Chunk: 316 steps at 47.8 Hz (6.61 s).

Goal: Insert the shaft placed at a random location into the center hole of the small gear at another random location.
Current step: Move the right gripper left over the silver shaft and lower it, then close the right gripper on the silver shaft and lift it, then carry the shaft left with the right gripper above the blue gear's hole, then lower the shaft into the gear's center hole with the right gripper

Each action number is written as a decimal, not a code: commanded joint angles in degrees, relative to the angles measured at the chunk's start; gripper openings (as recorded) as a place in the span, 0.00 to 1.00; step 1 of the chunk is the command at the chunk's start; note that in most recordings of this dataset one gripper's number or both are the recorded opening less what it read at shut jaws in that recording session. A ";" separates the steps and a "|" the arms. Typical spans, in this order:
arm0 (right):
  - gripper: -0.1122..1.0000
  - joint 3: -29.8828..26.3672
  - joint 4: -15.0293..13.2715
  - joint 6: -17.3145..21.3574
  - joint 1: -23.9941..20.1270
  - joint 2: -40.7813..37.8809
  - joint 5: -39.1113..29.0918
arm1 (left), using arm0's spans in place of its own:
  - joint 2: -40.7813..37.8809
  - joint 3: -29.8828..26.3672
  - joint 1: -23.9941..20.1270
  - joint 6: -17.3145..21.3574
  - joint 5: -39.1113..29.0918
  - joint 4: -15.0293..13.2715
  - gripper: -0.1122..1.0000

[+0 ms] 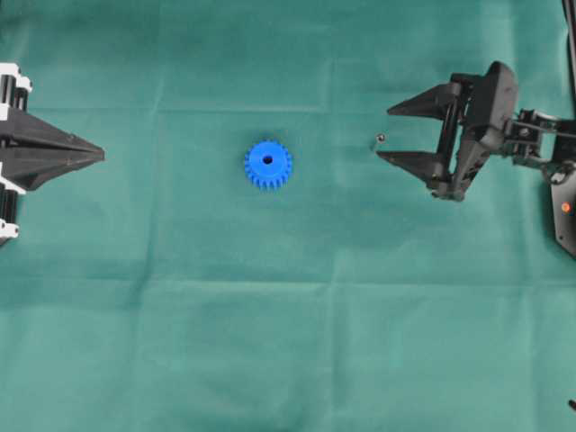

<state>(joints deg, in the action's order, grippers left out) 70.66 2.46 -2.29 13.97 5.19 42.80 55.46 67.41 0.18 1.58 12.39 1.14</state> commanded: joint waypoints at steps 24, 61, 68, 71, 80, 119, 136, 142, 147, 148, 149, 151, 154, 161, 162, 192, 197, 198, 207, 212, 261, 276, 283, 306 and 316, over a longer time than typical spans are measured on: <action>0.71 -2.46 2.46 -0.44 0.26 -8.53 5.45 | -0.44 -1.14 0.09 0.00 -0.26 0.09 0.10; 0.22 -3.87 1.49 -0.44 0.00 3.43 -4.92 | -0.44 -1.14 0.09 -0.44 -0.62 0.18 0.10; 0.22 -5.54 1.49 -1.05 0.09 9.23 -13.54 | -0.53 -1.14 0.09 -0.44 -0.62 0.18 0.10; 0.22 -5.80 1.41 -1.14 0.00 10.28 -15.64 | -0.62 -1.14 0.09 -0.44 -0.62 0.18 0.10; 0.22 -6.06 1.49 -1.05 0.00 10.02 -16.08 | -0.62 -1.14 0.09 -0.44 -0.97 0.18 0.10; 0.22 -25.66 1.49 -0.88 -5.10 -6.06 -16.70 | -0.70 -1.14 -0.35 -0.53 -1.49 0.09 0.10; 0.22 -33.22 1.49 -0.88 -6.77 -11.87 -19.25 | -0.44 -1.14 -0.44 -0.53 -1.32 0.09 0.10; 0.22 -33.57 1.49 -0.88 -6.86 -12.57 -19.25 | -0.44 -1.14 -0.44 -0.53 -1.41 0.09 0.10; 0.22 -33.40 1.58 -0.88 -6.77 -12.66 -19.25 | -0.35 -1.14 -0.44 -0.53 -1.58 0.09 0.10; 0.22 -33.40 1.49 -0.88 -6.77 -12.66 -19.16 | -0.44 -1.14 -0.44 -0.53 -1.58 0.09 0.10; 0.22 -33.40 1.58 -0.88 -6.77 -12.66 -19.16 | -0.44 -1.14 -0.44 -0.53 -1.58 0.09 0.10; 0.22 -33.31 1.58 -0.88 -6.86 -12.83 -19.07 | -0.35 -1.14 -0.44 -0.53 -1.58 0.09 0.10; 0.22 -33.22 1.58 -0.88 -6.77 -13.27 -18.98 | -0.35 -1.14 -0.44 -0.53 -1.58 0.09 0.10; 0.22 -33.31 1.58 -0.88 -6.77 -15.12 -18.37 | -0.44 -1.14 -0.44 -0.53 -1.58 0.09 0.10; 0.22 -33.40 1.58 -0.88 -6.77 -15.38 -18.19 | -0.35 -1.14 -0.44 -0.53 -1.58 0.09 0.10; 0.22 -33.22 1.76 -0.70 -6.77 -14.06 -17.84 | -0.35 -1.14 -0.44 -0.62 -1.58 0.09 0.10; 0.22 -33.05 1.76 -0.70 -6.77 -12.22 -18.02 | -0.35 -1.14 -0.44 -0.79 -1.58 0.09 0.10; 0.22 -32.96 1.76 -0.70 -6.77 -11.95 -18.02 | -0.35 -1.14 -0.44 -0.88 -1.58 0.09 0.10; 0.22 -33.05 1.76 -0.62 -6.86 -11.60 -18.02 | -0.35 -1.14 -0.44 -1.05 -1.58 0.09 0.10; 0.22 -32.78 1.76 -0.44 -7.21 -11.60 -17.67 | -0.44 -1.14 -0.44 -1.05 -1.58 0.09 0.10; 0.22 -32.43 2.72 2.11 -8.09 -18.63 -12.48 | -0.44 -1.14 -0.44 -0.97 -1.58 0.09 0.10; 0.22 -32.70 2.72 2.29 -8.00 -20.48 -12.57 | -0.35 -1.14 -0.44 -0.97 -1.58 0.09 0.10; 0.22 -32.70 2.72 2.29 -8.09 -20.74 -12.74 | -0.35 -1.14 -0.44 -0.97 -1.58 0.09 0.10; 0.22 -32.78 2.72 2.29 -8.00 -20.74 -13.97 | -0.35 -1.14 -0.53 -0.97 -1.58 0.09 0.10; 0.37 -32.87 2.72 2.29 -8.09 -20.74 -14.06 | -0.44 -1.14 -0.53 -0.97 -1.58 0.09 0.10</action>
<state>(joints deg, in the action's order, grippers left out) 38.67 5.10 -0.79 6.06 -16.35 28.74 55.37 67.32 -0.18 0.62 10.46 1.14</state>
